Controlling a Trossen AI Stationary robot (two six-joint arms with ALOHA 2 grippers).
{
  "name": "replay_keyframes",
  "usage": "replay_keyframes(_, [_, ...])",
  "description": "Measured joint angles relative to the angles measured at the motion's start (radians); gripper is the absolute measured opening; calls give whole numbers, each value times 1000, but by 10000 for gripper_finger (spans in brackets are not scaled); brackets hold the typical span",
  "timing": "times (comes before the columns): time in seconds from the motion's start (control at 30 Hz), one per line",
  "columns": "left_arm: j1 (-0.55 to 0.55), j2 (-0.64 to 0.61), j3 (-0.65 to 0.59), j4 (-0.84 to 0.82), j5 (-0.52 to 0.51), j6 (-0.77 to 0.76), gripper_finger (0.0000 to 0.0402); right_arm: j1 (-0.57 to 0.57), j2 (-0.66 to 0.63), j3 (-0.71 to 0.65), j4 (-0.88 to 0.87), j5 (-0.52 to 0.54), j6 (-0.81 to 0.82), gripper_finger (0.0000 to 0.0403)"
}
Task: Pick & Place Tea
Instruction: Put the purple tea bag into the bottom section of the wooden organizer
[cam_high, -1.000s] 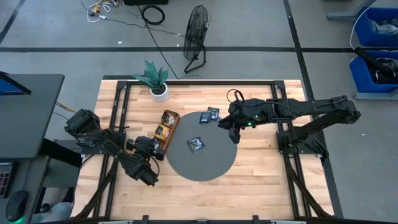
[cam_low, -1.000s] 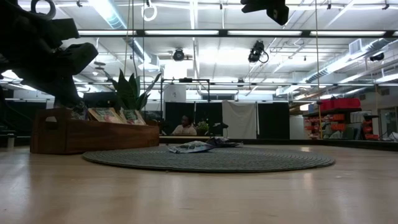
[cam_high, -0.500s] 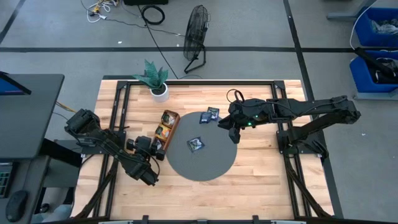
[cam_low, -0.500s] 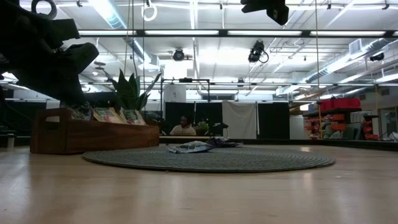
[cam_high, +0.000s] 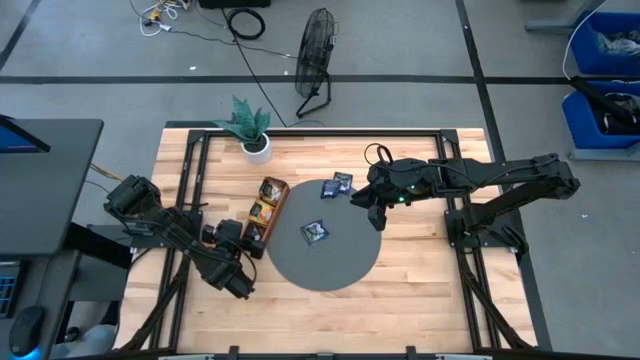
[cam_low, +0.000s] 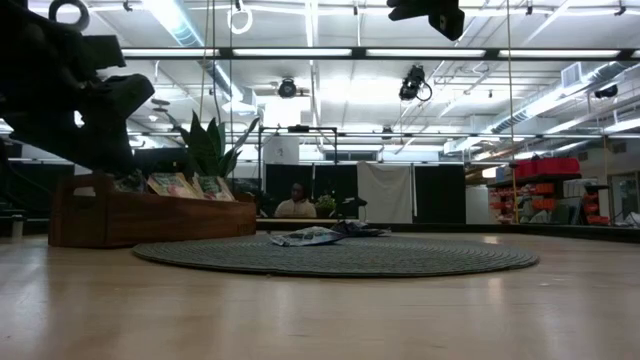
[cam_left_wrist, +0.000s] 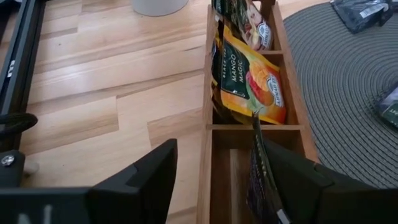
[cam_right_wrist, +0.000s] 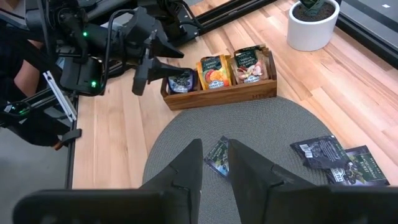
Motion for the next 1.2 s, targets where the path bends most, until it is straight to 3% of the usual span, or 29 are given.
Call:
replay_keyframes(0.33, [-1, -3, 0, 3, -16, 2, 236, 0, 0, 0, 0, 0, 0, 84])
replay_keyframes(0.83, [-1, -80, 14, -7, -25, -27, 319, 0, 0, 0, 0, 0, -8, 84])
replay_keyframes(1.03, [7, -175, 56, -126, -112, -52, 318, -9, 35, 0, -11, 83, -11, 84])
replay_keyframes(1.2, [39, -260, 122, -162, -186, 33, 317, -80, 122, -2, -12, 57, 19, 93])
